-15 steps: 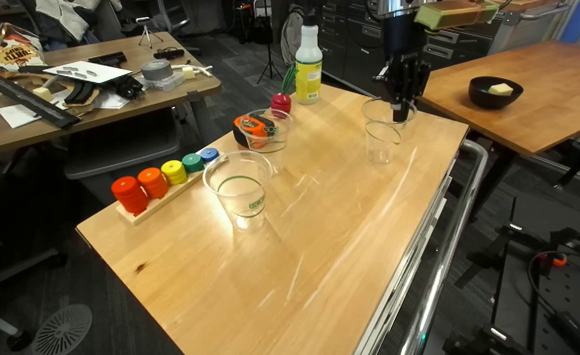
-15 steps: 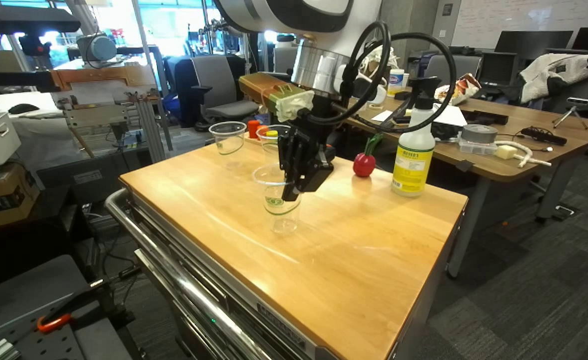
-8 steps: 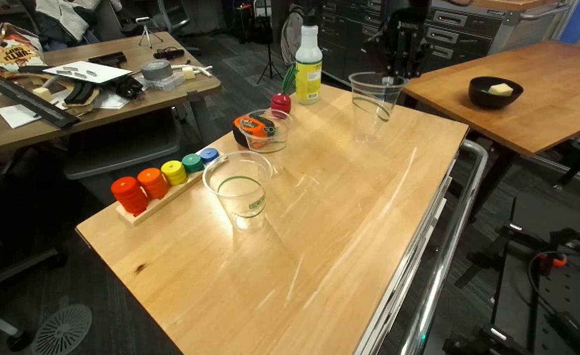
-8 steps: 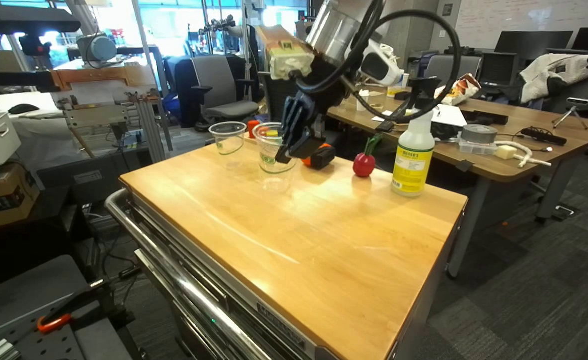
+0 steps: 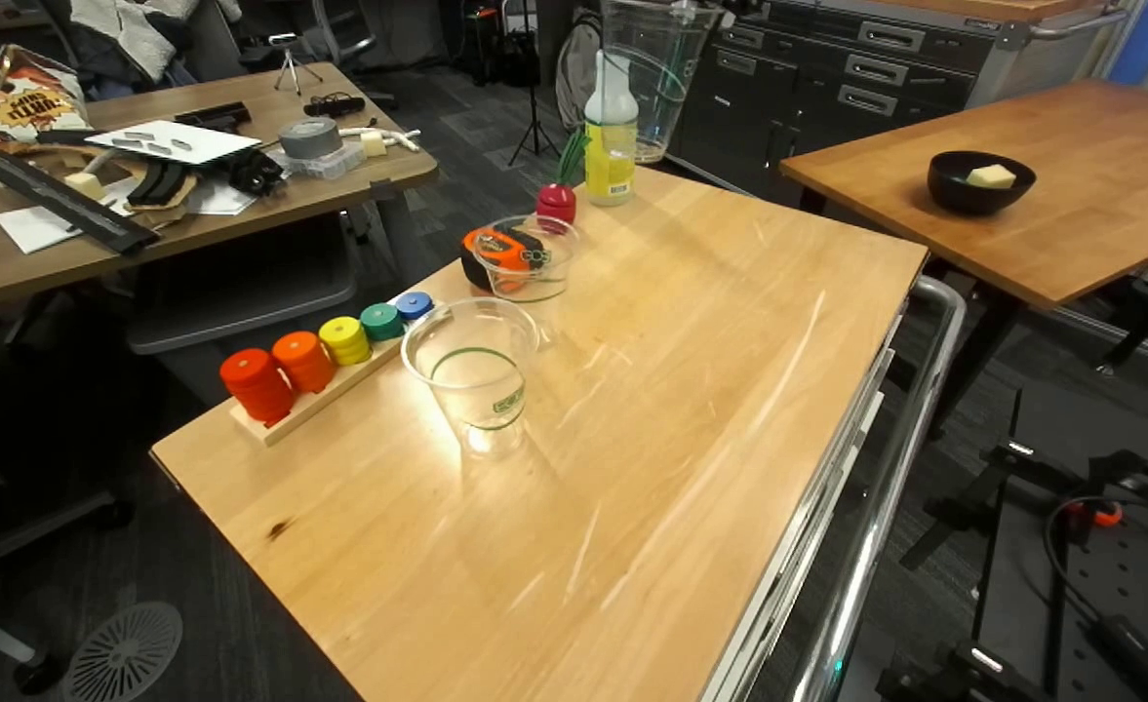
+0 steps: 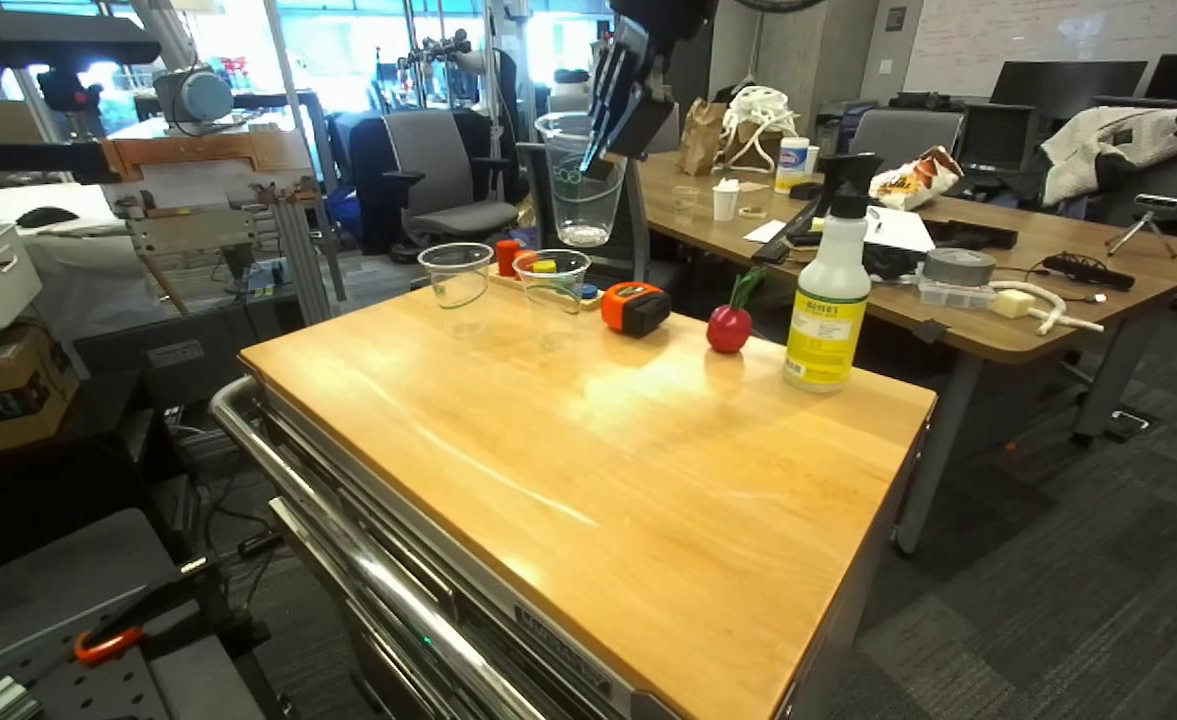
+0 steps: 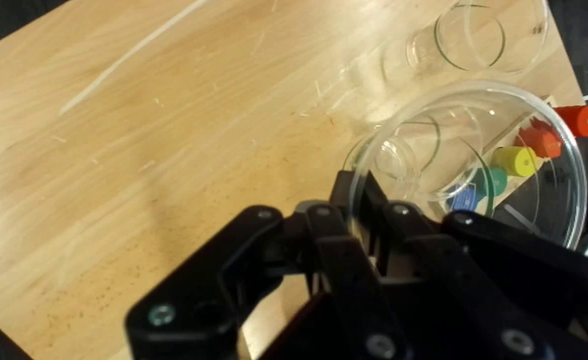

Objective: Pick up the cup on the right, place it into the cup in the middle, and finally place both into the cup on the left

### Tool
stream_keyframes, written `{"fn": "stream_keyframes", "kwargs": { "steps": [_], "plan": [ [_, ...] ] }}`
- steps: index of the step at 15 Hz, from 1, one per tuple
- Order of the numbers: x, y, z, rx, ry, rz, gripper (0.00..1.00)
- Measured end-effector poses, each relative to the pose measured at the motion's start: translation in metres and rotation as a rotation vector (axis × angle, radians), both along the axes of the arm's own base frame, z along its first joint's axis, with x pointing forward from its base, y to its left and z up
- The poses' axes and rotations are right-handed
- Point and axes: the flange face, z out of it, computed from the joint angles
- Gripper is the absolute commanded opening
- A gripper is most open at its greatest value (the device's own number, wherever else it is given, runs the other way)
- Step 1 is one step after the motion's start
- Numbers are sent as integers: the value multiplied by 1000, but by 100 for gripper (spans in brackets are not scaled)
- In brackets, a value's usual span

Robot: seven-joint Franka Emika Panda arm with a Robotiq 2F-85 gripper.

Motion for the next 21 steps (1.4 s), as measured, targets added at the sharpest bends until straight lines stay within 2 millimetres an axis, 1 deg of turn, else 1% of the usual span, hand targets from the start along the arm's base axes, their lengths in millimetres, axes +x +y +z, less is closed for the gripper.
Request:
{"fn": "stream_keyframes", "kwargs": {
  "steps": [1, 3, 5, 7, 10, 12, 15, 16, 17, 19, 20, 21],
  "plan": [
    [7, 11, 3, -1, -4, 13, 2],
    [22, 33, 0, -2, 3, 40, 2],
    [37, 52, -11, 1, 20, 66, 2],
    [50, 67, -27, 4, 45, 89, 2],
    [68, 79, -52, 4, 69, 111, 2],
    [77, 82, -68, 5, 87, 119, 2],
    [85, 85, -86, 10, 116, 128, 2],
    [87, 86, -90, 10, 126, 133, 31],
    [88, 87, -94, 10, 135, 137, 32],
    [89, 91, -100, 7, 152, 150, 45],
    [90, 93, -102, 4, 158, 158, 55],
    [90, 96, -102, 0, 164, 166, 62]
  ]
}}
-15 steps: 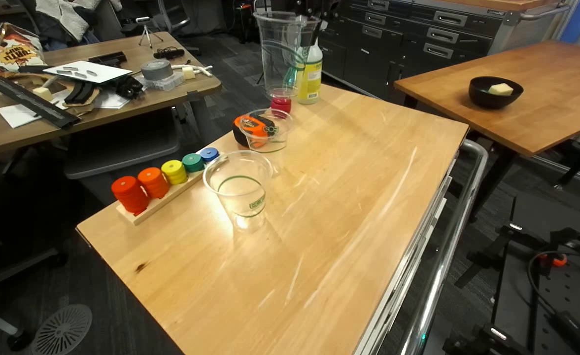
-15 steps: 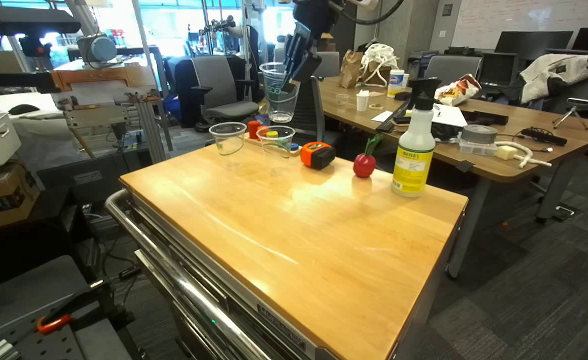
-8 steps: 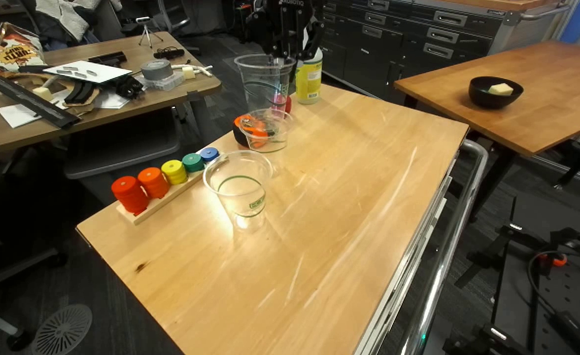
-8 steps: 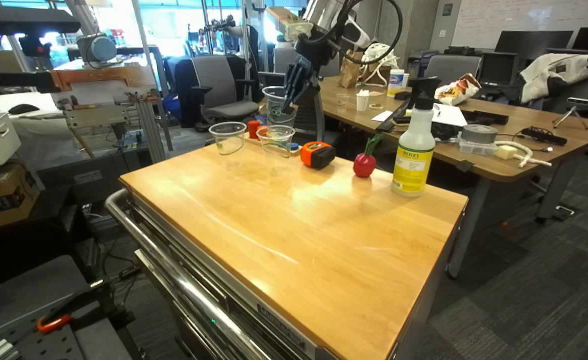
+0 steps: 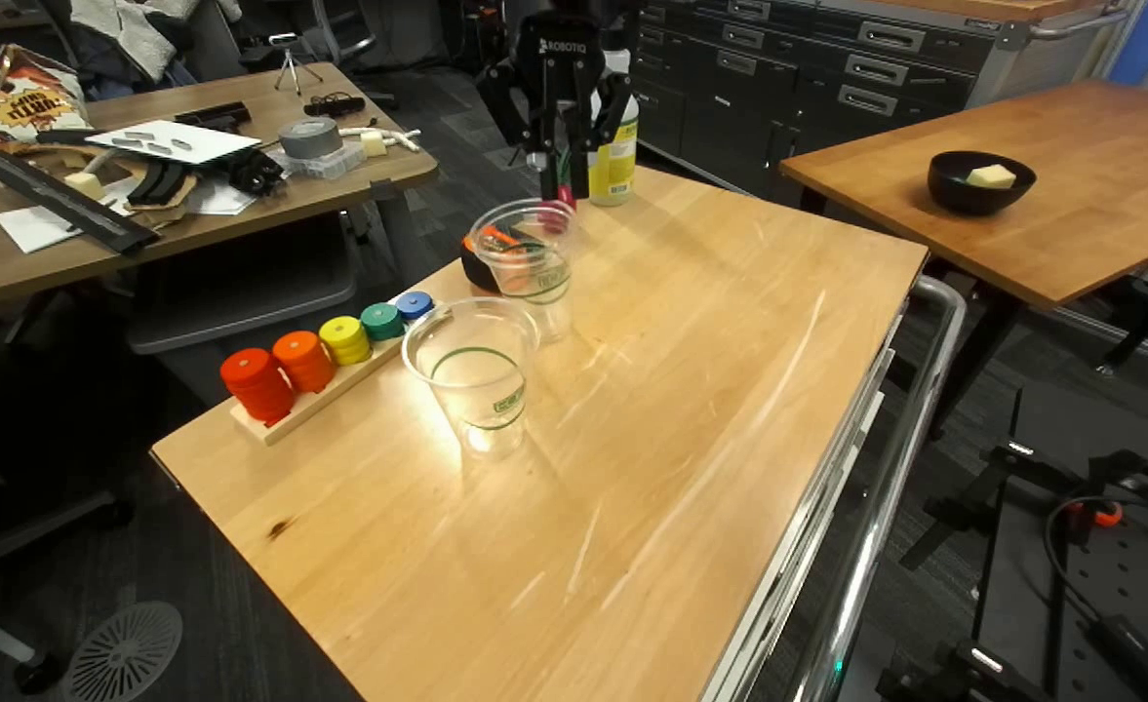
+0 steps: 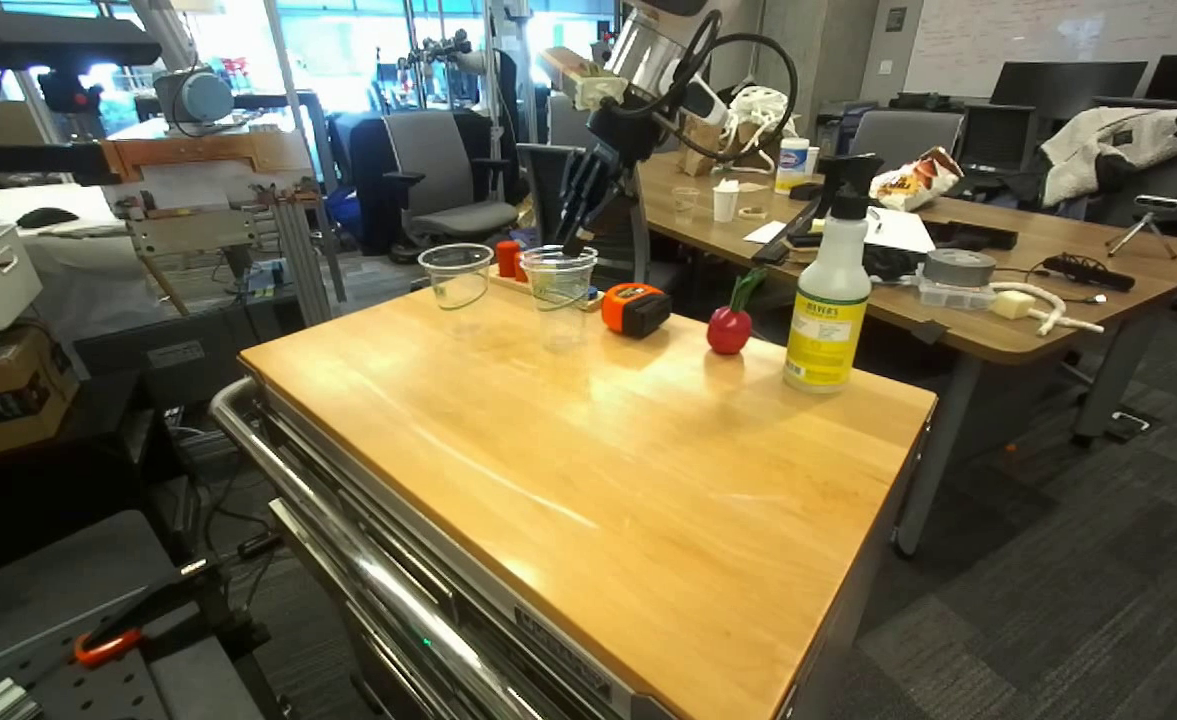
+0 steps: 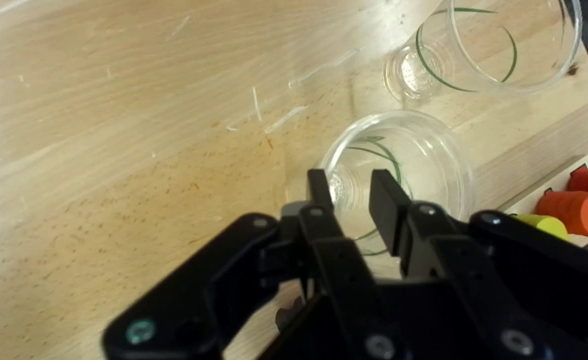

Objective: Pick up the cup on the right, place it into the cup in the middle, and finally place both into the cup on the left

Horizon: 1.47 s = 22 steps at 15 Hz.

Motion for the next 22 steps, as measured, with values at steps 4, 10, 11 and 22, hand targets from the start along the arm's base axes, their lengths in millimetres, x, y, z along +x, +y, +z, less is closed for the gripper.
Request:
{"fn": "stream_keyframes", "kwargs": {
  "steps": [4, 10, 11, 22],
  "plan": [
    [-2, 11, 7, -34, 13, 49, 92],
    [-5, 16, 8, -91, 23, 115, 100],
    [-5, 17, 7, -93, 25, 124, 100],
    [-8, 11, -34, -94, 59, 164, 100]
  ]
}}
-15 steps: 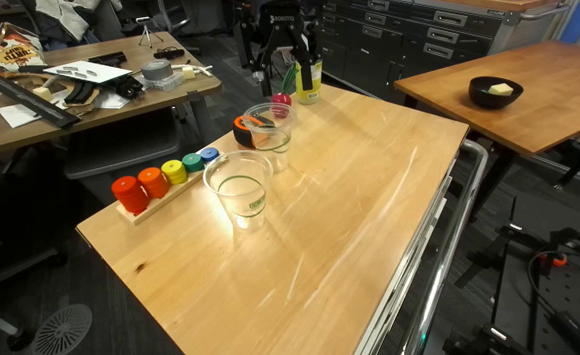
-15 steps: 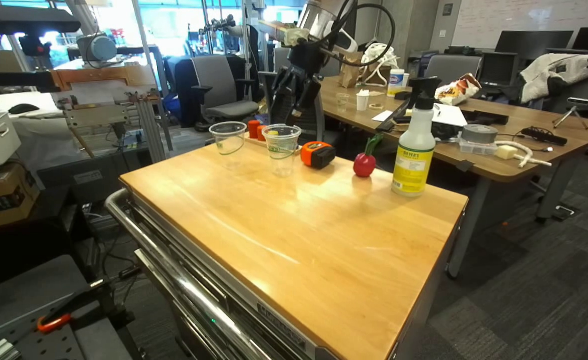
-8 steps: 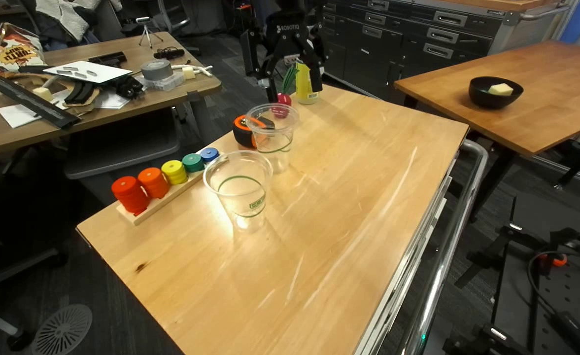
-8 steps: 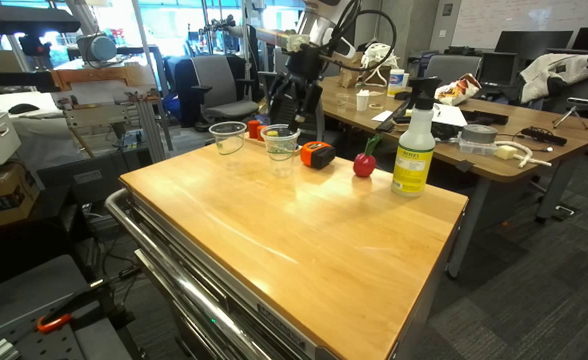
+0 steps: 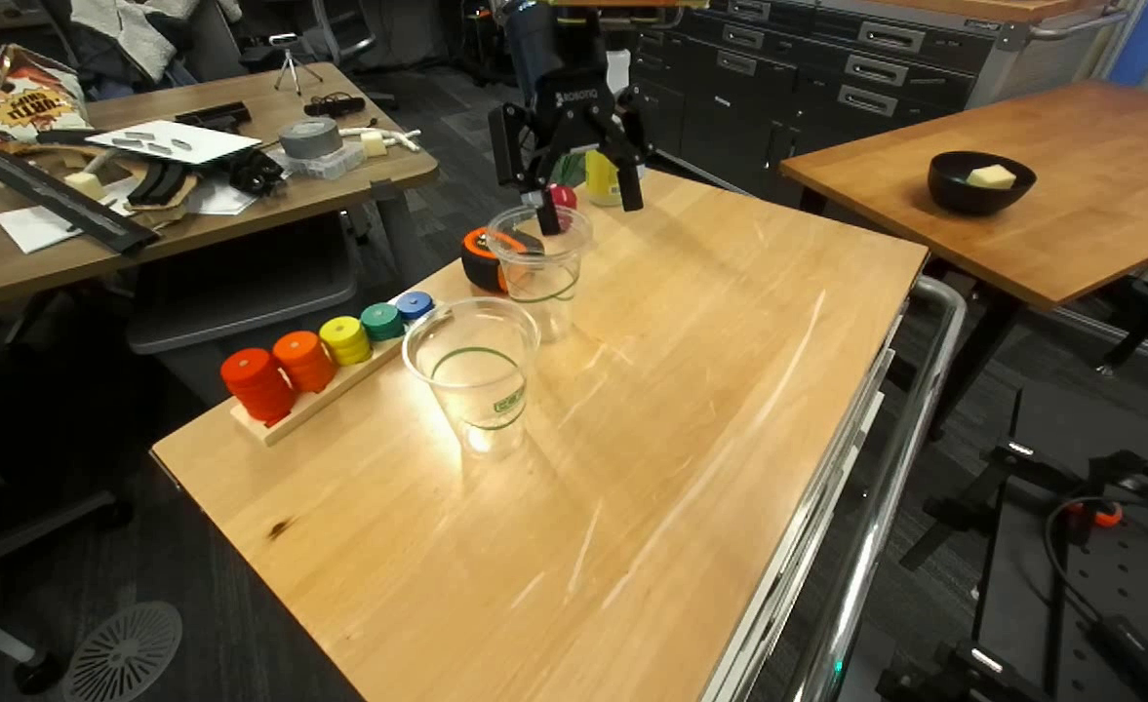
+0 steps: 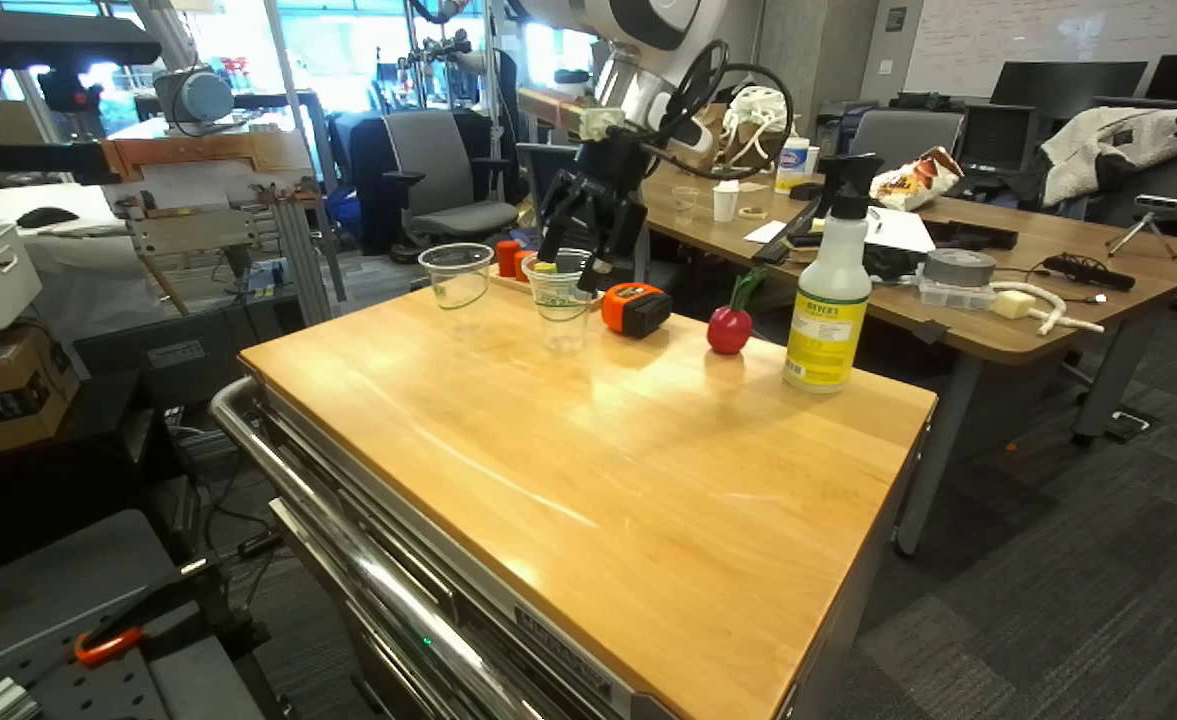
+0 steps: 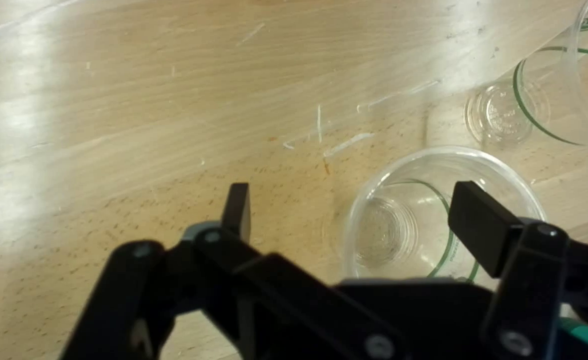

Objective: Pick up the cup on the right, place it into the cup in the middle, and finally place both into the cup on the left

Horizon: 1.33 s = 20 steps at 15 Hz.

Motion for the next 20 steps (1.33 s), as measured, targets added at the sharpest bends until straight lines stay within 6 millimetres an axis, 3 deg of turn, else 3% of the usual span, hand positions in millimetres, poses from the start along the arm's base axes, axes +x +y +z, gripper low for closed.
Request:
{"fn": "stream_keyframes", "kwargs": {
  "steps": [1, 3, 11, 13, 20],
  "plan": [
    [1, -1, -4, 0, -5, -3, 80],
    [5, -4, -10, -1, -18, -12, 68],
    [15, -9, -27, -4, -57, -64, 4],
    [16, -10, -27, -12, -65, -86, 0],
    [20, -24, -15, -28, -89, -207, 2]
  ]
}}
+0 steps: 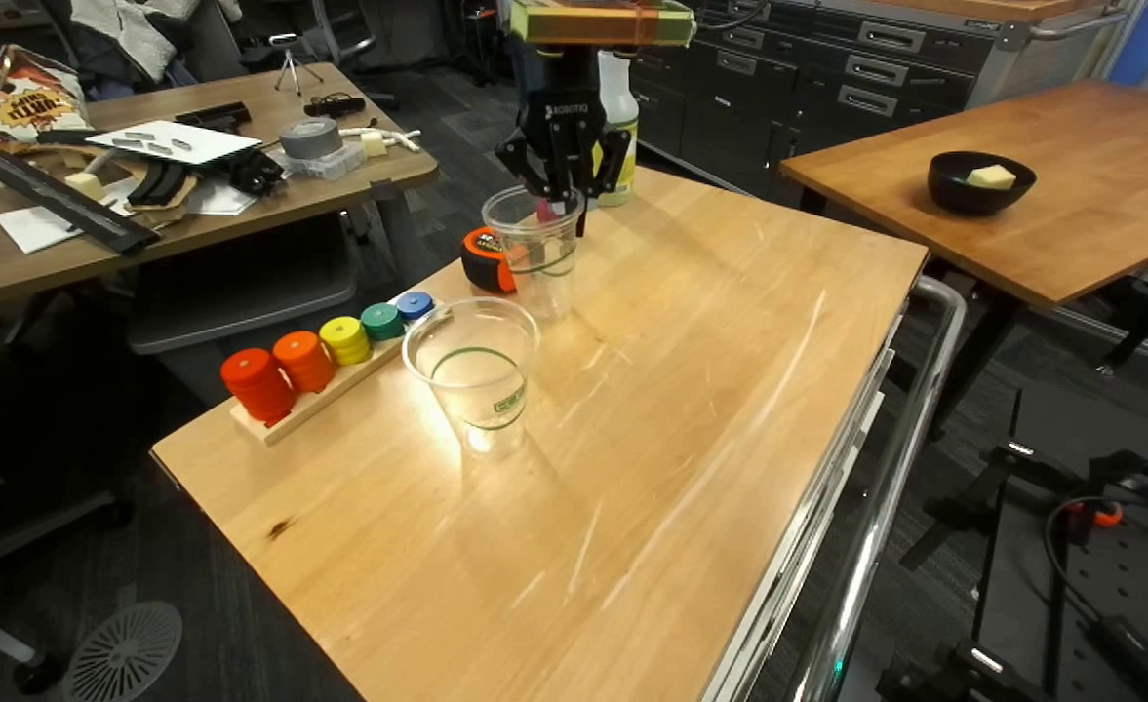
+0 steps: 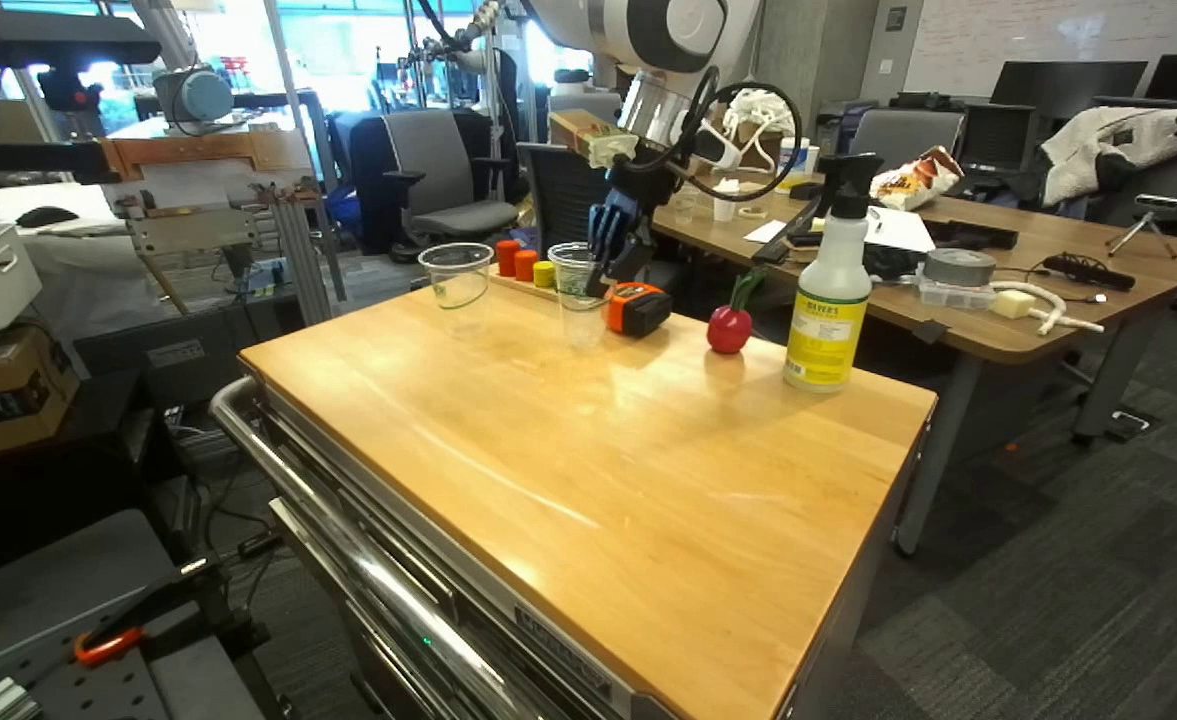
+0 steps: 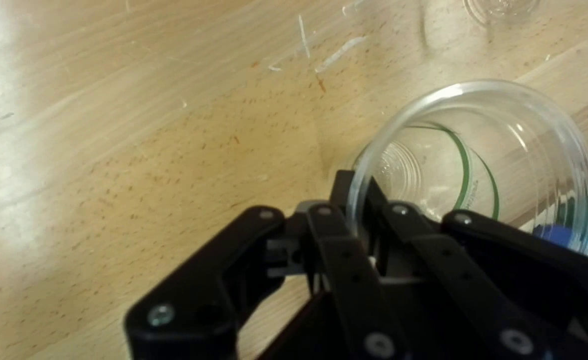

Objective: Pick up the cup on the right, place it into the cup in the middle, and finally place both into the cup on the left

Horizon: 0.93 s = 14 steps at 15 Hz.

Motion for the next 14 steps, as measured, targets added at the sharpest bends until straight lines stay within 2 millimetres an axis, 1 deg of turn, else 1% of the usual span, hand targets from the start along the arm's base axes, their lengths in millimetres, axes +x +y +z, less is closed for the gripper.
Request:
{"fn": "stream_keyframes", "kwargs": {
  "steps": [2, 3, 5, 7, 9, 11, 12, 14],
  "plan": [
    [-2, -7, 12, -4, -7, -30, 2],
    [-3, -9, 22, -6, -15, -39, 2],
    [-8, -10, 49, -7, -35, -49, 2],
    [-14, -5, 85, -6, -64, -42, 2],
    [-24, 7, 120, -6, -86, -21, 2],
    [-37, 28, 148, -5, -99, 16, 2],
    [-44, 40, 158, -5, -105, 40, 2],
    [-57, 68, 168, 1, -103, 89, 2]
  ]
}}
